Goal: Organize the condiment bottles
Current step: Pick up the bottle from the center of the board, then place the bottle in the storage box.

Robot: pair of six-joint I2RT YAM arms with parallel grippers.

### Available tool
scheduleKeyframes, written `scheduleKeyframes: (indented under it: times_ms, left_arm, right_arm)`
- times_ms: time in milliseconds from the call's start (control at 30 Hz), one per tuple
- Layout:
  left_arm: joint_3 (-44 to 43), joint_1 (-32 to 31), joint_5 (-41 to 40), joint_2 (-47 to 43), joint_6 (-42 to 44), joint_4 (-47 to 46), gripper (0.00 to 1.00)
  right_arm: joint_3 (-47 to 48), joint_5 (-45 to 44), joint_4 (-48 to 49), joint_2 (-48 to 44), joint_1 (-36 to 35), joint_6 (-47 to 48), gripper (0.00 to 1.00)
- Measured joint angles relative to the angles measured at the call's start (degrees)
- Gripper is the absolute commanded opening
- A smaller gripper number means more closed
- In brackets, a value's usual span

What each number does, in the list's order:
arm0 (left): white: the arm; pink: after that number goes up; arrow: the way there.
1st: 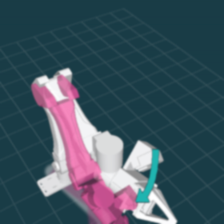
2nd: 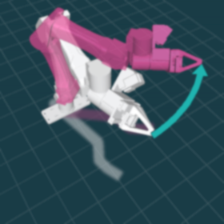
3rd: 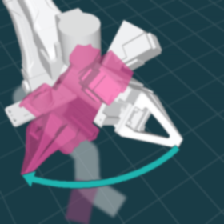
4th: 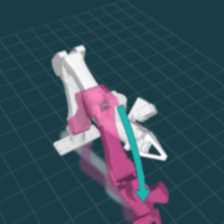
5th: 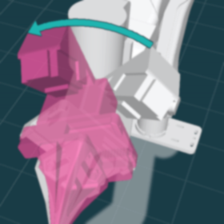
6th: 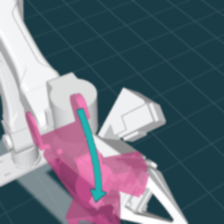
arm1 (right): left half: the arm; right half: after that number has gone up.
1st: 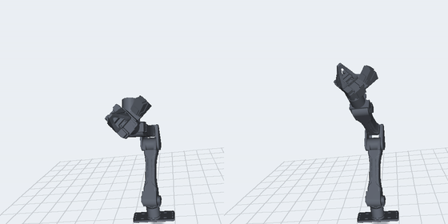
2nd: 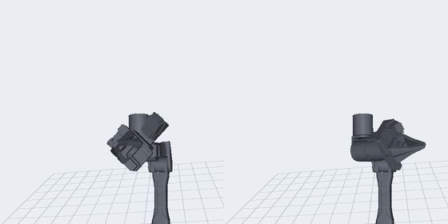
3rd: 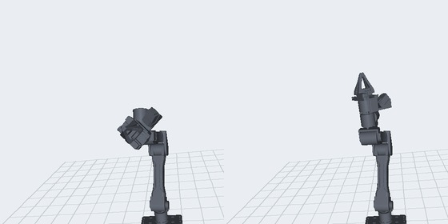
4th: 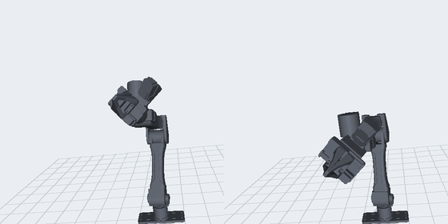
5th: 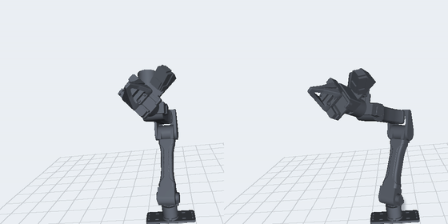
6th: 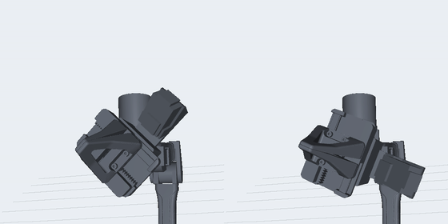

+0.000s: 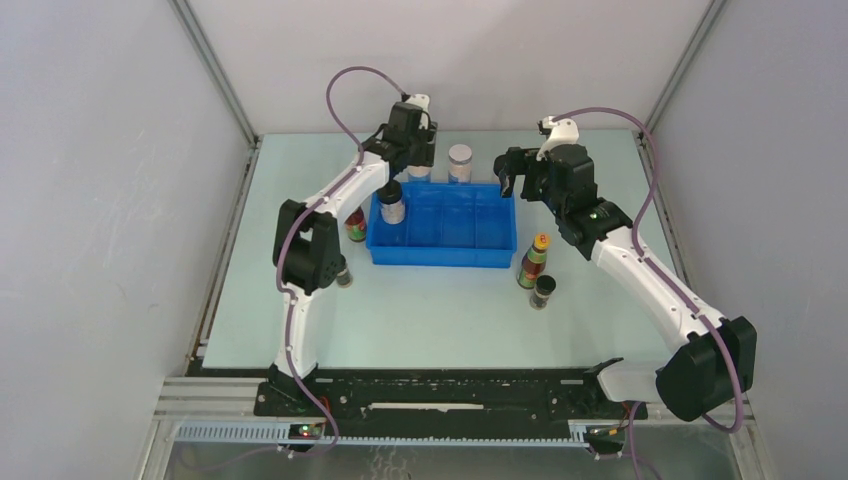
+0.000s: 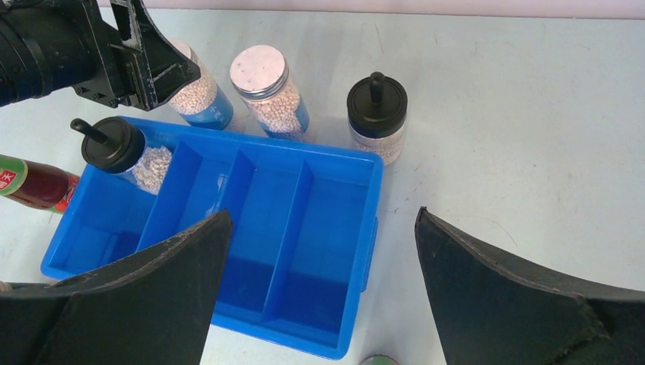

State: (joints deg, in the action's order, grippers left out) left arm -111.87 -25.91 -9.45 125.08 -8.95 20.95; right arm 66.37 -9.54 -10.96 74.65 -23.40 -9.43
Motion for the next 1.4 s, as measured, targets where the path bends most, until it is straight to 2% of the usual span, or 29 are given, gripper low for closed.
scheduleKeyframes:
  times_ms: [767, 1400]
  left_arm:
    - [-4.3, -1.3, -1.1, -0.9, 0.9, 1.1, 0.0]
    - [-4.9, -3.8, -3.2, -11.2, 2.2, 2.9, 0.0]
  right_arm:
    - [0.0, 0.0, -0.2, -1.5, 0.0, 0.0, 1.0]
    - [-0.1, -1.4, -1.7, -6.5, -1.5, -0.4, 1.0]
